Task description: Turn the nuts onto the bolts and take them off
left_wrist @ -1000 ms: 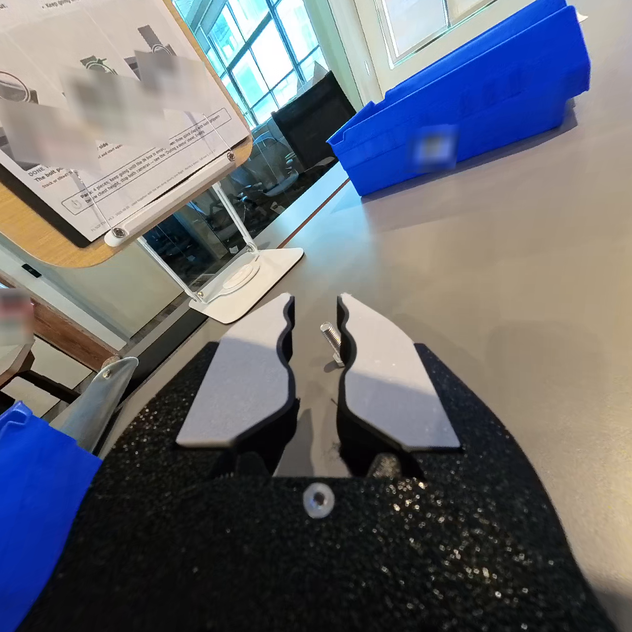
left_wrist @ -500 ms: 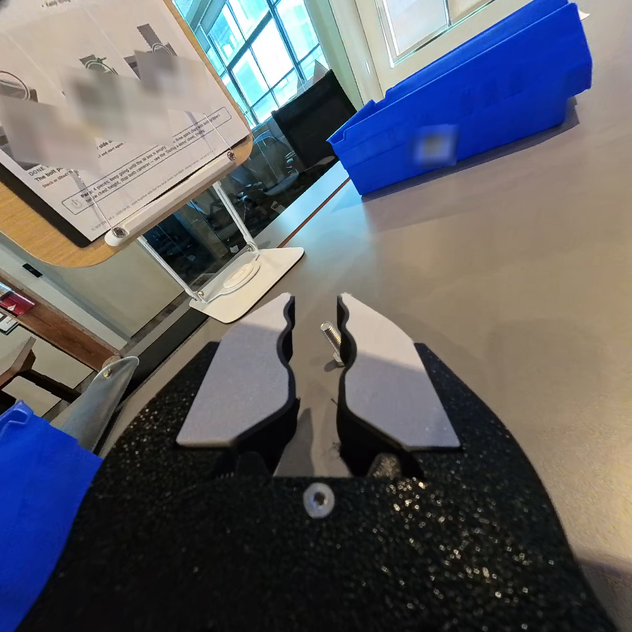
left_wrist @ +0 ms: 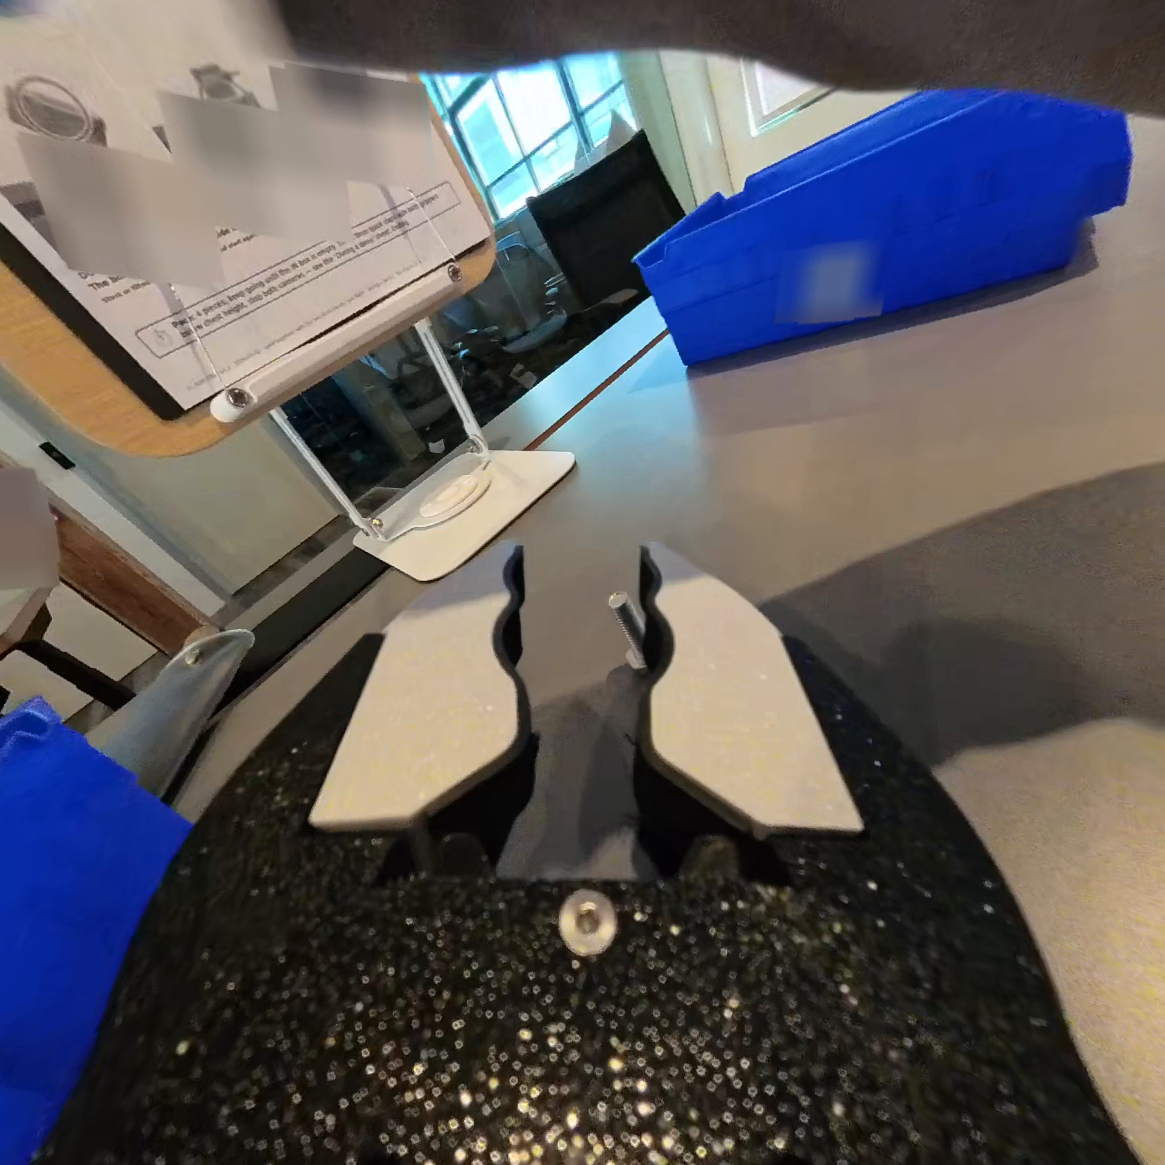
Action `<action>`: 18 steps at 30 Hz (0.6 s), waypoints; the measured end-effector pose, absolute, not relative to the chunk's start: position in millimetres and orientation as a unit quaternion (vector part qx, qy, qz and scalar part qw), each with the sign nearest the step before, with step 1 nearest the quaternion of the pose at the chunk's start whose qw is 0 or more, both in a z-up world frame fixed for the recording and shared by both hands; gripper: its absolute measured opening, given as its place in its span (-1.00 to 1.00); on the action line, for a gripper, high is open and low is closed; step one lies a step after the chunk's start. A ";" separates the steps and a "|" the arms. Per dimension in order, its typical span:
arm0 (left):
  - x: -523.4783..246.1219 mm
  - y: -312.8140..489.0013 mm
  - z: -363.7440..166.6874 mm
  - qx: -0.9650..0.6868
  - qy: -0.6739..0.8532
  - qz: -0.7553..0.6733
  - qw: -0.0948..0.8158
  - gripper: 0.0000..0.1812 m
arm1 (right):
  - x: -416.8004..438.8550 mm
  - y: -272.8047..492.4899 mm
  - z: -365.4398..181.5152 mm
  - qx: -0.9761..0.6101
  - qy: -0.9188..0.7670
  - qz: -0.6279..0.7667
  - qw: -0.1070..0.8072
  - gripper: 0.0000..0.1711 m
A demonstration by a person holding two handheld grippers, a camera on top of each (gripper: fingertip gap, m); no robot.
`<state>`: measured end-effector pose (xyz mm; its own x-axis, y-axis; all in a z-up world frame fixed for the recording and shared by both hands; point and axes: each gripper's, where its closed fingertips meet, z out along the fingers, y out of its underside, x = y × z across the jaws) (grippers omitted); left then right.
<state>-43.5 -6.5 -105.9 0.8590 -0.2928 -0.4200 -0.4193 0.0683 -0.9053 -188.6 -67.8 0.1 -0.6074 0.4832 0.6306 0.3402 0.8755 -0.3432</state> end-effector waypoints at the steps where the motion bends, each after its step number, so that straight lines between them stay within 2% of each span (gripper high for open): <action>1: -44.6 -6.0 -105.8 -0.683 0.257 0.045 0.682 -0.59 | -167.8 -52.8 4.1 -0.274 -0.865 0.121 0.404 -0.80; 7: -42.2 -6.7 -107.1 -0.690 0.259 0.051 0.674 -0.46 | -52.5 0.7 -23.0 -0.452 -0.656 0.315 0.516 -0.80; 10: -40.3 -6.6 -111.8 -0.721 0.248 0.043 0.646 -0.27 | -15.0 24.6 -50.8 -0.489 -0.573 0.338 0.564 -0.80; 12: -42.3 -5.1 -118.9 -0.748 0.241 0.045 0.617 -0.18 | -3.0 27.5 -73.1 -0.500 -0.556 0.362 0.557 -0.80; 15: -51.3 -1.6 -139.9 -0.787 0.246 0.077 0.560 -0.20 | 5.4 36.7 -98.0 -0.503 -0.545 0.339 0.579 -0.80; 18: -50.7 3.5 -153.5 -0.816 0.233 0.050 0.527 -0.39 | 2.7 35.4 -97.1 -0.494 -0.556 0.343 0.574 -0.80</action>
<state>-50.7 3.5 -153.5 0.8865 -0.3273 -0.3271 -0.4327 -0.3362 -0.8365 2.7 35.4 -97.1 0.1470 0.9428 0.2993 0.1564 0.2767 -0.9482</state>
